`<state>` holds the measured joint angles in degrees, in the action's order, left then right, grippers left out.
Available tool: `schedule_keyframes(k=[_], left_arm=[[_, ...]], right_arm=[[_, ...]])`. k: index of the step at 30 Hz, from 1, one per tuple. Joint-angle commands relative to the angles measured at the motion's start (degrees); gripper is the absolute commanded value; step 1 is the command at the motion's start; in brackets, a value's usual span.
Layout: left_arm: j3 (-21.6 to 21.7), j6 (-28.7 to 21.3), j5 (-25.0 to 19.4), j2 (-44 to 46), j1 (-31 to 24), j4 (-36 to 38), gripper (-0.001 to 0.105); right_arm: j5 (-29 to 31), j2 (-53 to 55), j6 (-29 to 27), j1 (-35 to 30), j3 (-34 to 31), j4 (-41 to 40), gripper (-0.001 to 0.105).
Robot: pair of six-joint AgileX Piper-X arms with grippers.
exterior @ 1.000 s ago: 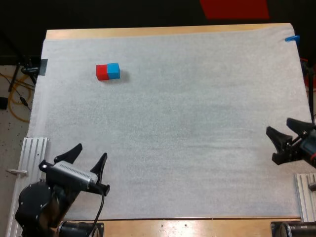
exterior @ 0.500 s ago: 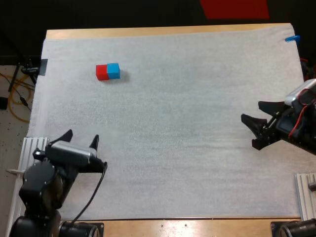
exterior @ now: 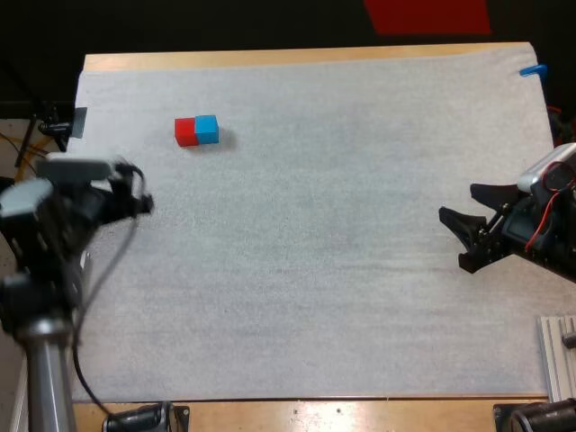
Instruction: Stack red cube on blue cube
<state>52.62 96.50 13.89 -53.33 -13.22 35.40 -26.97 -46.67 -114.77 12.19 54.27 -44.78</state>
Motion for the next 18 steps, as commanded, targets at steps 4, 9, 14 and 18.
schedule_keyframes(k=[4, 9, 14, 18], left_arm=[[6.2, -2.8, 2.7, -11.1, -3.0, 0.0, 0.056], [12.5, -4.3, 2.7, -20.9, -0.5, 0.7, 0.056], [16.0, -5.5, 2.5, -28.3, 2.5, 0.7, 0.044], [19.2, -5.5, -0.2, -33.6, 4.9, 0.6, 0.026]], right_arm=[[-0.1, 0.1, -0.9, 0.2, 0.3, 0.6, 0.056], [-0.1, 0.1, -0.8, 0.2, 0.3, 0.6, 0.056], [-0.1, 0.1, -0.8, 0.2, 0.3, 0.6, 0.056], [0.2, 0.1, -0.8, 0.2, 0.3, 0.6, 0.056]])
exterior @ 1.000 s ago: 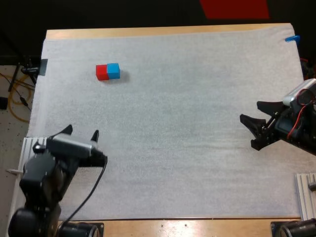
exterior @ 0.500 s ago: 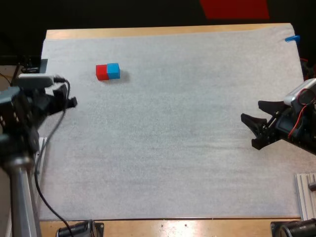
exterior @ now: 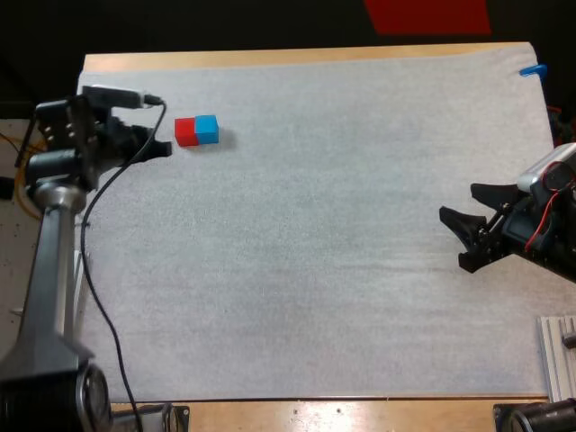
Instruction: Stack red cube on blue cube
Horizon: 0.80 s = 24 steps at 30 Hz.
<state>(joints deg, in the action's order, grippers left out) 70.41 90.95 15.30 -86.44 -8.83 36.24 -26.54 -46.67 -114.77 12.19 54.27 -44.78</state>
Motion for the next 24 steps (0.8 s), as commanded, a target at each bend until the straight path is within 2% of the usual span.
schedule_keyframes(k=[1, 5, 9, 19, 21, 24], left_arm=[[1.9, 0.1, -2.6, -1.7, 0.8, -0.2, 0.023], [5.7, 0.1, -5.5, -7.0, 1.3, 0.2, 0.000], [9.2, 0.1, -8.3, -12.0, 1.3, 2.6, 0.000], [13.9, 0.5, -10.0, -21.8, 2.3, 3.3, 0.000], [16.4, 0.5, -12.5, -24.5, 2.7, 3.2, 0.000], [20.3, 0.5, -13.5, -27.7, 2.8, 3.7, 0.000]], right_arm=[[-0.2, 0.1, -0.8, 0.2, 0.3, 0.6, 0.056], [-0.2, 0.1, -0.8, 0.2, 0.3, 0.6, 0.056], [-0.2, 0.1, -0.7, 0.2, 0.3, 0.6, 0.056], [1.1, 0.1, 0.1, 0.2, 0.3, 0.6, 0.056], [1.1, 0.1, 0.1, 0.2, 0.3, 0.6, 0.056], [1.1, 0.1, 0.1, 0.2, 0.3, 0.2, 0.056]])
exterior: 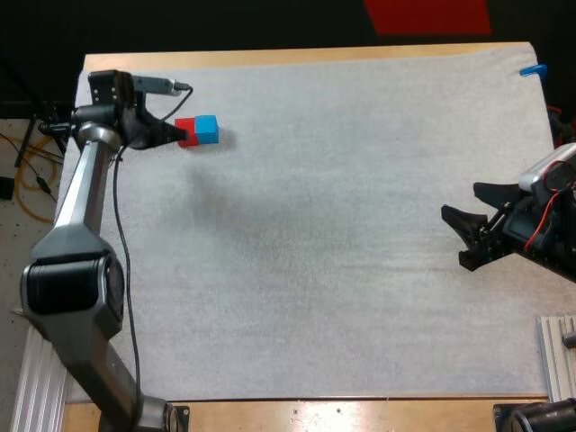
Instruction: Stack red cube on blue cube
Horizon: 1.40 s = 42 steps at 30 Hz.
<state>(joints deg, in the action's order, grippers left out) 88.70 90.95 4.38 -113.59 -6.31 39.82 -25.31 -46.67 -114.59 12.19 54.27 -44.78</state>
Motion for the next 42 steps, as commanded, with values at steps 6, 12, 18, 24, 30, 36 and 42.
schedule_keyframes(k=[6, 12, 18, 24, 30, 36, 42], left_arm=[[7.3, 2.0, -2.9, -5.5, 0.3, 1.5, 0.000], [9.0, 3.9, -2.9, -8.9, 0.3, 1.5, 0.000], [9.2, 4.1, -2.9, -10.4, 0.3, 0.9, 0.000], [9.3, 5.1, -2.4, -11.3, 0.3, -0.6, 0.000], [9.5, 5.1, -1.4, -12.1, 0.5, -2.5, 0.000], [11.0, 5.1, 0.2, -13.2, 1.5, -3.0, 0.000], [11.0, 2.6, 0.8, -13.2, 1.6, -3.5, 0.000]], right_arm=[[2.1, 0.1, 0.0, 0.2, 0.3, -0.5, 0.056], [2.3, 0.1, 0.4, 0.2, 0.3, -0.5, 0.056], [2.3, 0.1, 0.4, 0.2, 0.3, -0.5, 0.056], [2.4, 0.1, 0.8, 0.2, 0.3, -0.5, 0.056], [2.4, 0.1, 0.8, 0.2, 0.3, -0.5, 0.056], [2.6, 0.1, 0.8, 0.2, 0.3, -0.5, 0.056], [2.8, 0.1, 1.4, 0.2, 0.3, -0.5, 0.056]])
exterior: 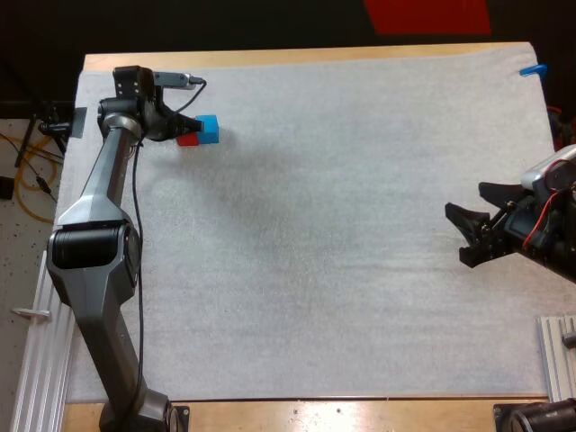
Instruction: Stack red cube on blue cube
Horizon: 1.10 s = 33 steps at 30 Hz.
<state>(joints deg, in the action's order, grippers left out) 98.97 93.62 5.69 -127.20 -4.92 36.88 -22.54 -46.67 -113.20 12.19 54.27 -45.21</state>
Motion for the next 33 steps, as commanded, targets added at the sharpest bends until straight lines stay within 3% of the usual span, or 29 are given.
schedule_keyframes(k=[1, 19, 33], left_arm=[[0.7, -0.1, -0.3, 0.4, 0.2, -0.5, 0.000], [0.7, -5.7, 2.4, 2.1, 1.5, 2.2, 0.000], [0.7, -5.7, 1.8, 3.5, 9.8, 2.0, 0.000]], right_arm=[[0.0, 0.1, 0.0, 0.2, 0.3, -0.1, 0.056], [0.0, 0.1, 0.3, 0.2, 0.2, -0.1, 0.056], [0.0, 0.1, 0.4, 0.2, 0.2, -0.1, 0.056]])
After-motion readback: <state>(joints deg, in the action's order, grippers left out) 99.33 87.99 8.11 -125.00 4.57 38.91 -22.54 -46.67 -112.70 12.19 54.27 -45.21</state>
